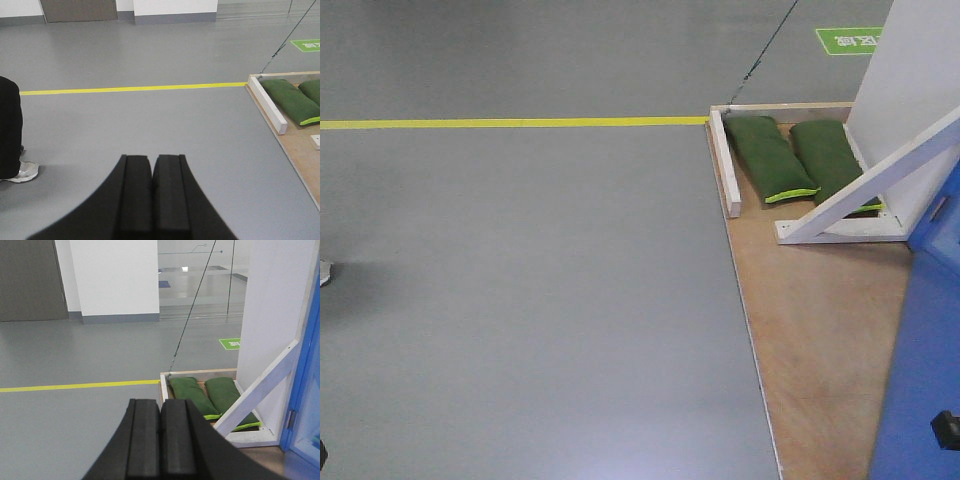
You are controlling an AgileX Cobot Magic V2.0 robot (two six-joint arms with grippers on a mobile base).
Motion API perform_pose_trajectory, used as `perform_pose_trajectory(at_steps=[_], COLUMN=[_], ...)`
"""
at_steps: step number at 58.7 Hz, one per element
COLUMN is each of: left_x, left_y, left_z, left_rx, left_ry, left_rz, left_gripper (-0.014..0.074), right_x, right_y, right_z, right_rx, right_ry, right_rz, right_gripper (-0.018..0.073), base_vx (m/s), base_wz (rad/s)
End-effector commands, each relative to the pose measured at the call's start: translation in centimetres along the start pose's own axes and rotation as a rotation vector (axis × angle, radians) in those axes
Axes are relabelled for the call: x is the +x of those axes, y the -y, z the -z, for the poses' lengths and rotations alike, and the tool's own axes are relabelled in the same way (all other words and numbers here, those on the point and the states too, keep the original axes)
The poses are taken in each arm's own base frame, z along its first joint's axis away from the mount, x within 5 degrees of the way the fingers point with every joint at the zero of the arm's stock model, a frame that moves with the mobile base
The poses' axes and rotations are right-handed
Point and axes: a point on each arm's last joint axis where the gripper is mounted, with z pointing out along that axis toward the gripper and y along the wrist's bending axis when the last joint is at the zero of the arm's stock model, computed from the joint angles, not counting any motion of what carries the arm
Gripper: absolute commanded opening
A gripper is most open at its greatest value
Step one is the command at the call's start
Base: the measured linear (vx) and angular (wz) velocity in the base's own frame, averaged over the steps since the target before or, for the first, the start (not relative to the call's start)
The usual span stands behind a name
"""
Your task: Move to blue door and open it
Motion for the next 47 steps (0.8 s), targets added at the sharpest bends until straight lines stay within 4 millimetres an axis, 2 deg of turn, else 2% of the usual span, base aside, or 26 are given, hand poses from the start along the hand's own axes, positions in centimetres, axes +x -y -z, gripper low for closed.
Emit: perform_pose_trajectory(at_steps=[1, 7, 12, 21, 28, 36, 47], left_x=[-1.5, -1.5, -1.5, -1.5, -1.5, -1.5, -1.5], left_y=[0.0, 0.0, 0.0, 0.0, 0.0, 0.0, 0.0], left_z=[0.4, 0.4, 0.4, 0.4, 0.4, 0.4, 0.4], left_rx=[0.004, 0.004, 0.004, 0.004, 0.004, 0.004, 0.004], left_ry=[0.118, 0.118, 0.118, 0.118, 0.118, 0.118, 0.118], left_rz=[0.01, 0.01, 0.01, 0.01, 0.01, 0.01, 0.01], left_gripper=[0.0073, 0.0073, 0.0073, 0.0073, 0.0073, 0.0073, 0.0073], right_x=[-0.8, -0.9, -1.9, -6.9, -12.3, -19.7, -29.6], right_y=[0.0, 0.0, 0.0, 0.1, 0.1, 0.5, 0.5], right_z=[0.2, 0.2, 0.5, 1.7, 2.8, 4.1, 6.4], right_rx=[-0.004, 0.0, 0.009, 0.024, 0.039, 0.118, 0.183], right_ry=[0.099, 0.1, 0.104, 0.112, 0.174, 0.303, 0.493], right_rz=[0.008, 0.041, 0.078, 0.079, 0.1, 0.249, 0.305], right_gripper=[0.0008, 0.0008, 0.0008, 0.0008, 0.0008, 0.0008, 0.0008], base_vx=[0.01, 0.0, 0.0, 0.0, 0.0, 0.0, 0.0], base_wz=[0.0, 0.0, 0.0, 0.0, 0.0, 0.0, 0.0])
